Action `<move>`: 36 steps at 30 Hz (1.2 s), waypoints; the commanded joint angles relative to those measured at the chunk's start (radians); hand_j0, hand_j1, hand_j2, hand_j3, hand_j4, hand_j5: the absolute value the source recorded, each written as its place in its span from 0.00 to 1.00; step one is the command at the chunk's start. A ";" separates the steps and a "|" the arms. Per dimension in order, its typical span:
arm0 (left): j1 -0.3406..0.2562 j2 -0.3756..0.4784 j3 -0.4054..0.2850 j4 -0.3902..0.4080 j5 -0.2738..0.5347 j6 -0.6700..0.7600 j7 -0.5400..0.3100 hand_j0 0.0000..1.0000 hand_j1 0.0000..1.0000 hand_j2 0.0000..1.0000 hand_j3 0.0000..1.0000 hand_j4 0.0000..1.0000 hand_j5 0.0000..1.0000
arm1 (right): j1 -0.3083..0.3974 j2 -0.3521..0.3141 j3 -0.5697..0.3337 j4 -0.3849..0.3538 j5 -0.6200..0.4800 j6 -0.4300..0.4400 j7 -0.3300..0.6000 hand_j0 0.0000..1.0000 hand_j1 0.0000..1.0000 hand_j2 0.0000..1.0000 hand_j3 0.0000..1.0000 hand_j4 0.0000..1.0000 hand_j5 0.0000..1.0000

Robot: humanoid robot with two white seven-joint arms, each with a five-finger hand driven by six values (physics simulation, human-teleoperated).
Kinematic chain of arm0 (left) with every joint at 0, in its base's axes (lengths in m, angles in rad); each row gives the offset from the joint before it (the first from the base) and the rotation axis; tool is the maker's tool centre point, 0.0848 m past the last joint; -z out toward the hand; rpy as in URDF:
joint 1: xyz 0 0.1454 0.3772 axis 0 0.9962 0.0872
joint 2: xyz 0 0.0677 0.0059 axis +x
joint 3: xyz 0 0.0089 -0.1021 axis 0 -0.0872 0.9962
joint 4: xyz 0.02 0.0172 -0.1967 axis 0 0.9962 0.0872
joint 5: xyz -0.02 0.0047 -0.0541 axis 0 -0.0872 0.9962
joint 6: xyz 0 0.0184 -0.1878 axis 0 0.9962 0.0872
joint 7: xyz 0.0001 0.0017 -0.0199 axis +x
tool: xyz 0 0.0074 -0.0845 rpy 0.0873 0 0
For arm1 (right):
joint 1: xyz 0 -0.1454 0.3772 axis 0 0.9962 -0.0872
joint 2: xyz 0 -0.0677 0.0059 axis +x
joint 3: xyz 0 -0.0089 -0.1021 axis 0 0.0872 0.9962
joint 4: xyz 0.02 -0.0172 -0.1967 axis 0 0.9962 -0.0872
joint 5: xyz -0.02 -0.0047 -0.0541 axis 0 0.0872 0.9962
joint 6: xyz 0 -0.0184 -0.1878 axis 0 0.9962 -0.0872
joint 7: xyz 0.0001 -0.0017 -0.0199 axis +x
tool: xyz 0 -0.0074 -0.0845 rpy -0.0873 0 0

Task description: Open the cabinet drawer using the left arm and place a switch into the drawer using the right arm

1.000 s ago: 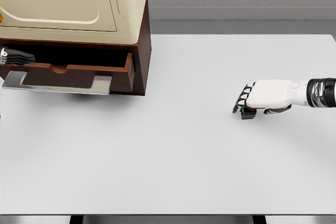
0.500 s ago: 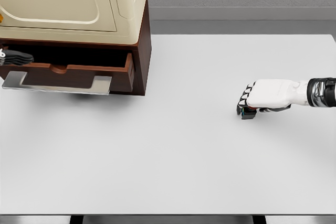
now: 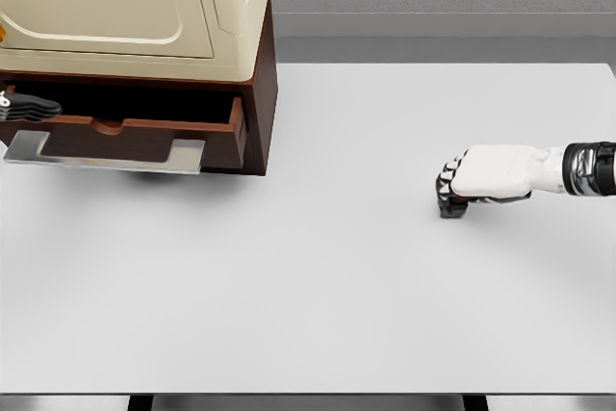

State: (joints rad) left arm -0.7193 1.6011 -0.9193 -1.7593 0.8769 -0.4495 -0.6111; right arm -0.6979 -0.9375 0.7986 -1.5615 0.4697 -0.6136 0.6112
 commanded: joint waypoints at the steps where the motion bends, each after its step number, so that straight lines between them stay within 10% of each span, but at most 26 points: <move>1: 0.000 0.000 0.000 -0.002 0.008 0.002 0.000 1.00 1.00 1.00 1.00 1.00 1.00 | 0.000 0.000 -0.004 0.001 -0.019 0.003 0.000 0.37 0.37 0.37 0.37 0.37 0.37; 36: 0.012 0.049 -0.001 0.001 0.010 -0.029 0.000 1.00 1.00 1.00 1.00 1.00 1.00 | -0.327 0.318 0.114 0.001 -0.114 0.003 0.000 0.39 0.39 0.39 0.39 0.39 0.39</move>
State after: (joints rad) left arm -0.7072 1.6441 -0.9202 -1.7580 0.8782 -0.4759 -0.6111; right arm -1.0339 -0.6373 0.9056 -1.5602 0.3615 -0.6143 0.6133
